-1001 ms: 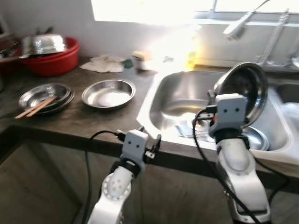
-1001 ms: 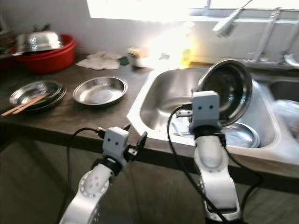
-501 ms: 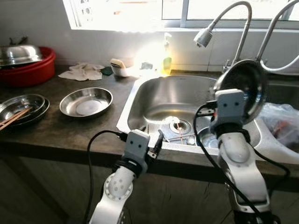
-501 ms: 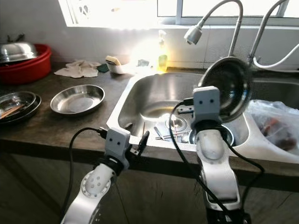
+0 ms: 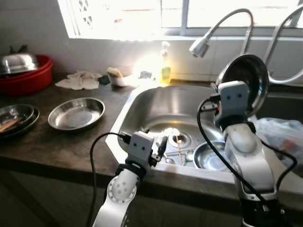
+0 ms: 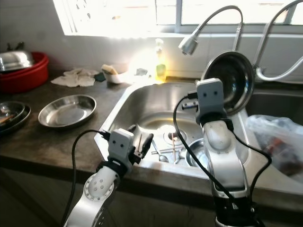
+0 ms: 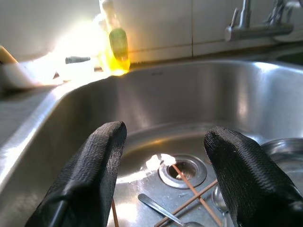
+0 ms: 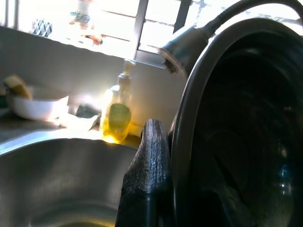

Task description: Kitchen organization

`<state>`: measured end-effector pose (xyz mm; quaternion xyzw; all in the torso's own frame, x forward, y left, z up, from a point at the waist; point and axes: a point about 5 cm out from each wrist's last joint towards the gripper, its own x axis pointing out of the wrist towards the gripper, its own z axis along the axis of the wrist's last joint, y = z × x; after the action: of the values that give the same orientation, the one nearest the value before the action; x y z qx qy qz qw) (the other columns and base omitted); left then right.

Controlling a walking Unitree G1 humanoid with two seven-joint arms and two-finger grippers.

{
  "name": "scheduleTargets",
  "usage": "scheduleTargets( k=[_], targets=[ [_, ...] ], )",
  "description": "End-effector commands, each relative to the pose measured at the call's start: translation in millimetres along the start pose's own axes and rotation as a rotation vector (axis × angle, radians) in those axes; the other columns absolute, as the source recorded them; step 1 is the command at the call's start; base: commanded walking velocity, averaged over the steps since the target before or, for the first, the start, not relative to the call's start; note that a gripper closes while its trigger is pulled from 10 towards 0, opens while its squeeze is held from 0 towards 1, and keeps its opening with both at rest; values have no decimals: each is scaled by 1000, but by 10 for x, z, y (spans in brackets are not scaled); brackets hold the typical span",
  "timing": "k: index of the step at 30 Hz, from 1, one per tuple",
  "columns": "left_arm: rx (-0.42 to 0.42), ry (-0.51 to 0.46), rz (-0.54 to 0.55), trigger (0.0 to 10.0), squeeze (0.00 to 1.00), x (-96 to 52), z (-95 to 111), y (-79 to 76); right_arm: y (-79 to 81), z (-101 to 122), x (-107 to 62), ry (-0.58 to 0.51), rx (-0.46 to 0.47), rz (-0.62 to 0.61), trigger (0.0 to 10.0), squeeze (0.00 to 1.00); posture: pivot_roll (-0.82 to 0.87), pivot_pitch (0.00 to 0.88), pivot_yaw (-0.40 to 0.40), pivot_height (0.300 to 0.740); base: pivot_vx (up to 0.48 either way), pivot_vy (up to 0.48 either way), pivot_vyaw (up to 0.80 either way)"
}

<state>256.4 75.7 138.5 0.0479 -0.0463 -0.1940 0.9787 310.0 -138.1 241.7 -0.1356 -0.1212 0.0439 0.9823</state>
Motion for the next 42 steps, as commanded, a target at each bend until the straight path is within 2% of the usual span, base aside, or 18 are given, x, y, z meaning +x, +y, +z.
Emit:
scheduleTargets(
  k=[1, 10, 16, 19, 25, 29, 34, 35, 42],
  targets=[
    [-4, -2, -17, 10000, 0, 8, 18, -52, -102, -83, 28, 74, 0, -20, 10000, 0, 98, 0, -25, 740, 0, 0, 0],
    [-7, 11, -19, 10000, 0, -21, -8, -74, -198, -186, 286, 246, -68, 141, 10000, 0, 100, 3, -34, 740, 0, 0, 0],
    [-8, 13, -5, 10000, 0, -45, -7, -69, -232, -366, 421, 376, -142, 266, 10000, 0, 107, 17, -44, 740, 0, 0, 0],
    [-8, 4, 11, 10000, 0, -81, 4, -71, -272, -542, 477, 488, -181, 309, 10000, 0, 105, 30, -51, 740, 0, 0, 0],
    [-20, 24, 12, 10000, 0, -172, -17, -109, -304, -813, 484, 630, -189, 356, 10000, 0, 127, 53, -65, 740, 0, 0, 0],
    [-28, 27, 3, 10000, 0, -217, -8, -125, -285, -997, 412, 705, -214, 382, 10000, 0, 145, 66, -67, 740, 0, 0, 0],
    [-32, 33, 4, 10000, 0, -249, -7, -139, -265, -1113, 361, 742, -219, 392, 10000, 0, 149, 69, -68, 740, 0, 0, 0],
    [-40, 26, 2, 10000, 0, -261, 3, -156, -273, -1111, 386, 724, -201, 359, 10000, 1000, 151, 72, -68, 740, 0, 0, 0],
    [-47, 35, -16, 10000, 0, -267, 8, -224, -271, -1087, 425, 698, -211, 361, 10000, 1000, 141, 75, -65, 740, 0, 0, 0]
  ],
)
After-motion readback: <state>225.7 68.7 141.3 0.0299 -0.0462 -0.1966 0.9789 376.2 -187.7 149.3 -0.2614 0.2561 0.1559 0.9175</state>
